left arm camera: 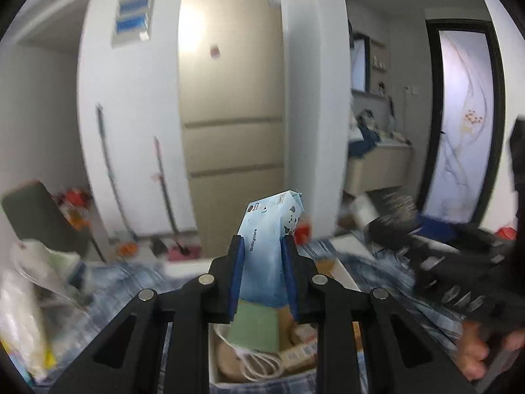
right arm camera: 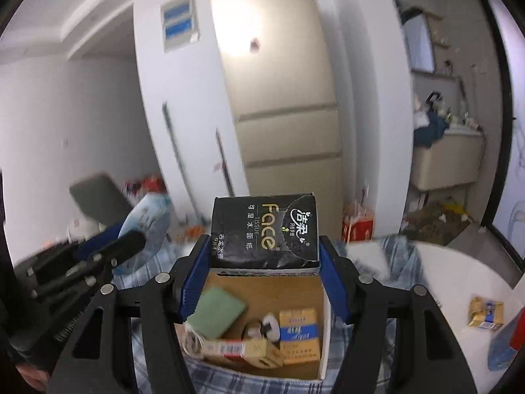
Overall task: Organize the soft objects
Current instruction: 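Carry both tissue packs over the box and release them inside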
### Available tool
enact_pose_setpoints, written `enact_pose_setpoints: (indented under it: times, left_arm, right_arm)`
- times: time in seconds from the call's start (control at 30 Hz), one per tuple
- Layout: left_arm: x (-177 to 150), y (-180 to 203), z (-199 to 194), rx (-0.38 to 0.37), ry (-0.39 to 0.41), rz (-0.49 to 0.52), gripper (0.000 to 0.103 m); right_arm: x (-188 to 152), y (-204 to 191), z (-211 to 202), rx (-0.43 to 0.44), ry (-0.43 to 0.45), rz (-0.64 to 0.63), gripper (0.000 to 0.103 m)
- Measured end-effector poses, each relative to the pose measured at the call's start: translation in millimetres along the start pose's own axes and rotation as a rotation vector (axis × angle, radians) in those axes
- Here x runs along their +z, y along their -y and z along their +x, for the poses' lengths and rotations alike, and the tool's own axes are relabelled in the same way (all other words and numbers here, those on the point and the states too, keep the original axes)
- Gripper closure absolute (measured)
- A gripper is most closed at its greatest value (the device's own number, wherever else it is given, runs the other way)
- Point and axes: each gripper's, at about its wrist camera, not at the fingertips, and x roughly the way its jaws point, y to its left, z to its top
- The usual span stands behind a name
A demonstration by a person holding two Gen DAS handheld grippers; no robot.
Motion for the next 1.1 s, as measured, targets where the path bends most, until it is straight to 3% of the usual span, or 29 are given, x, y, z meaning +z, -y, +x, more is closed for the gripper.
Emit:
enact_pose_setpoints:
  times: [0.2, 0.3, 0.53, 0.6, 0.63, 0.67, 0.7, 0.73, 0.77, 1.1]
  left_arm:
    - [-26.9, -7.4, 41.8, 0.029, -0.129, -0.031, 0.078]
    - [-41.2, -11.2, 57.3, 0.039, -0.174, -0.029, 0.078]
    - [-50.6, -20.1, 62.9, 0.044, -0.196, -0.041, 0.078]
    - [-50.9, -22.3, 63.7, 0.049, -0.203, -0.048, 0.077]
    - [-51.6, -23.6, 64.3, 0.050, -0.209, -0.053, 0.075]
    - [-52.3, -24.9, 65.0, 0.057, -0.216, -0.059, 0.059]
    - [-52.2, -25.7, 64.7, 0.070, -0.214, -0.065, 0.033]
    - [-51.8, -28.2, 61.4, 0.093, -0.188, -0.079, 0.024]
    - [-51.6, -30.2, 58.6, 0.098, -0.170, -0.087, 0.020]
    - [-41.9, -35.1, 45.9, 0.096, -0.130, -0.094, 0.020]
  right_arm:
    - [-39.9, 4.9, 55.5, -0.046, -0.166, -0.056, 0.041]
    - [-49.5, 10.2, 70.8, -0.008, -0.237, -0.032, 0.041]
    - [-63.7, 8.7, 82.6, 0.030, -0.307, -0.028, 0.040]
    - [-63.5, 9.2, 85.3, 0.027, -0.315, -0.031, 0.034]
    - [-63.3, 9.5, 85.0, 0.023, -0.313, -0.030, 0.026]
    - [-62.9, 8.9, 84.3, 0.019, -0.308, -0.028, 0.020]
    - [-62.6, 9.3, 82.6, 0.016, -0.296, -0.025, 0.019]
    - [-61.6, 9.6, 82.5, 0.009, -0.292, -0.027, 0.019]
    - [-61.0, 9.6, 81.8, 0.004, -0.289, -0.033, 0.019]
    - [-53.1, 11.6, 72.4, -0.019, -0.250, -0.043, 0.019]
